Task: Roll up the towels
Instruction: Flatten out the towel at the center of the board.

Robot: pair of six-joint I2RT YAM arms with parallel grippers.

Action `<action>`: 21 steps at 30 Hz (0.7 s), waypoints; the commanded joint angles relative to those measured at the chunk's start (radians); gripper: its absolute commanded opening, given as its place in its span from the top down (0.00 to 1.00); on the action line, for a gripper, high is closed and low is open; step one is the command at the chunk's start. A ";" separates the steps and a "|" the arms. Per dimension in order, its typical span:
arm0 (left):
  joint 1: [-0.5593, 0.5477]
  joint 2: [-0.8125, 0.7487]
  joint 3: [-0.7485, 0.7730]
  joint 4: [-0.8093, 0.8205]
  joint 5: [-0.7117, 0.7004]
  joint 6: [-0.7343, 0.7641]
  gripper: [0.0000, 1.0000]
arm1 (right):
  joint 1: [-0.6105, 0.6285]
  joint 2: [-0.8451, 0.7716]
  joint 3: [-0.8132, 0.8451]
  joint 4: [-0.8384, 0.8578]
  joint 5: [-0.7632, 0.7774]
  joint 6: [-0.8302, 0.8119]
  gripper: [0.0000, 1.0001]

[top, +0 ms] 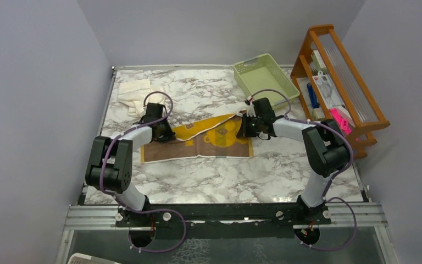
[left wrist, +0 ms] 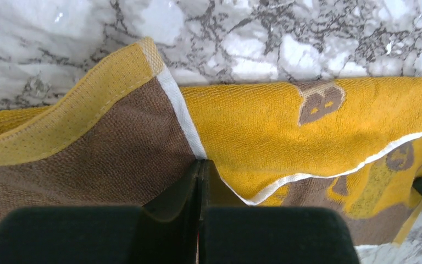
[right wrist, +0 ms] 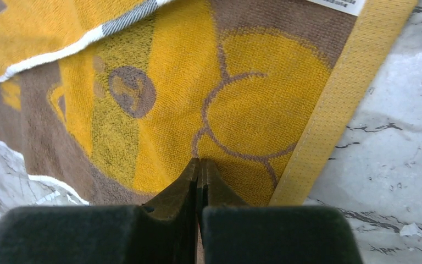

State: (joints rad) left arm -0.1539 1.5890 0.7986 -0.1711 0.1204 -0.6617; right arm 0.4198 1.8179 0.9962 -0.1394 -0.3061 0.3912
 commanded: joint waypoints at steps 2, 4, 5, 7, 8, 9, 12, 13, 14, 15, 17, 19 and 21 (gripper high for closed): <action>0.003 0.066 0.067 -0.006 -0.117 -0.016 1.00 | 0.005 0.007 -0.109 0.058 -0.037 0.011 1.00; 0.012 0.086 0.109 -0.030 -0.136 -0.005 1.00 | 0.003 0.004 -0.154 0.059 -0.035 -0.001 1.00; 0.020 0.099 0.129 -0.042 -0.142 -0.002 1.00 | 0.001 0.000 -0.177 0.060 -0.036 -0.005 1.00; 0.048 0.119 0.155 -0.056 -0.146 -0.010 1.00 | -0.005 -0.010 -0.221 0.064 -0.039 -0.011 1.00; 0.068 0.135 0.159 -0.060 -0.141 -0.020 1.00 | -0.008 -0.015 -0.240 0.065 -0.040 -0.012 1.00; 0.090 0.139 0.159 -0.056 -0.136 -0.034 1.00 | -0.015 -0.022 -0.253 0.063 -0.047 -0.005 1.00; 0.155 0.138 0.134 -0.021 -0.108 -0.077 1.00 | -0.020 -0.060 -0.253 0.041 -0.054 -0.004 1.00; 0.175 0.137 0.128 -0.010 -0.097 -0.092 1.00 | -0.019 -0.068 -0.254 0.034 -0.049 -0.005 1.00; 0.192 0.137 0.125 0.004 -0.088 -0.104 1.00 | -0.021 -0.072 -0.255 0.027 -0.045 -0.007 1.00; 0.204 0.138 0.128 0.007 -0.085 -0.111 1.00 | -0.022 -0.071 -0.259 0.018 -0.043 -0.010 1.00; 0.215 0.144 0.148 0.012 -0.083 -0.119 1.00 | -0.022 -0.065 -0.269 0.012 -0.042 -0.012 1.00; 0.217 0.153 0.181 0.012 -0.083 -0.120 1.00 | -0.023 -0.059 -0.273 0.010 -0.065 -0.009 1.00; 0.218 0.168 0.217 0.009 -0.089 -0.118 1.00 | -0.024 -0.062 -0.280 0.017 -0.070 -0.002 1.00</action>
State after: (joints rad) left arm 0.0647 1.7222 0.9539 -0.1673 0.0448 -0.7643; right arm 0.4038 1.7218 0.7807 0.0544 -0.3992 0.4076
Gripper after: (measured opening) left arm 0.010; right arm 0.007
